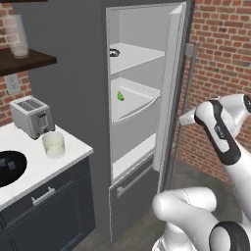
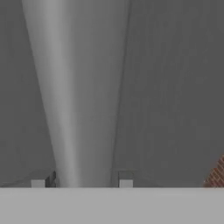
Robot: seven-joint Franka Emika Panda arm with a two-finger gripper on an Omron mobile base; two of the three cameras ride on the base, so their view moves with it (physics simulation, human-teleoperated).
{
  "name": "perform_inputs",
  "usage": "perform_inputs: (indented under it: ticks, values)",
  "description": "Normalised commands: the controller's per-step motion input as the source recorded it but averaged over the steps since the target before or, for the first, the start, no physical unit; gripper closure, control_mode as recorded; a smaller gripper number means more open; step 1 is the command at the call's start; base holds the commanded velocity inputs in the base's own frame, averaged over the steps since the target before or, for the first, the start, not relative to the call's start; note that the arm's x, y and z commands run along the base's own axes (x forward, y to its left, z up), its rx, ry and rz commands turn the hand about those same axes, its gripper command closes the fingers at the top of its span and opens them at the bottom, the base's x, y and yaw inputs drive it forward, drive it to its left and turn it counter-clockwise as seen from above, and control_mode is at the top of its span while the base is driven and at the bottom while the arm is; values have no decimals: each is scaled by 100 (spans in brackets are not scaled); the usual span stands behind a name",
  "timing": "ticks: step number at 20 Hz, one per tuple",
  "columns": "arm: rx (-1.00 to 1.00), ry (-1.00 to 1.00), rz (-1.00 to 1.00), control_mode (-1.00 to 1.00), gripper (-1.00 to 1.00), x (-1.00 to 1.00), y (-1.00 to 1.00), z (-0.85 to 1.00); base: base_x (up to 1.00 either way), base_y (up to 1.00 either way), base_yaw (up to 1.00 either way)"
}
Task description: Grab a lemon wedge from the fridge and one ice cube from the ice bowl, and put them in the glass of lemonade.
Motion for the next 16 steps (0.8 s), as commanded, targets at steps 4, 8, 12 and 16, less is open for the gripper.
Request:
perform_inputs:
  ticks: [4,8,12,16]
  values:
    - [-2,5,-9,-100,-100,-8,-77,-1,0,0,0]
    - [0,1,-9,-100,-100,-20,-53,0,0,0,0]
    - [0,0,-9,-100,-100,-18,-55,23,0,0,0]
    - [0,0,-10,-100,-100,-46,-44,55,0,0,0]
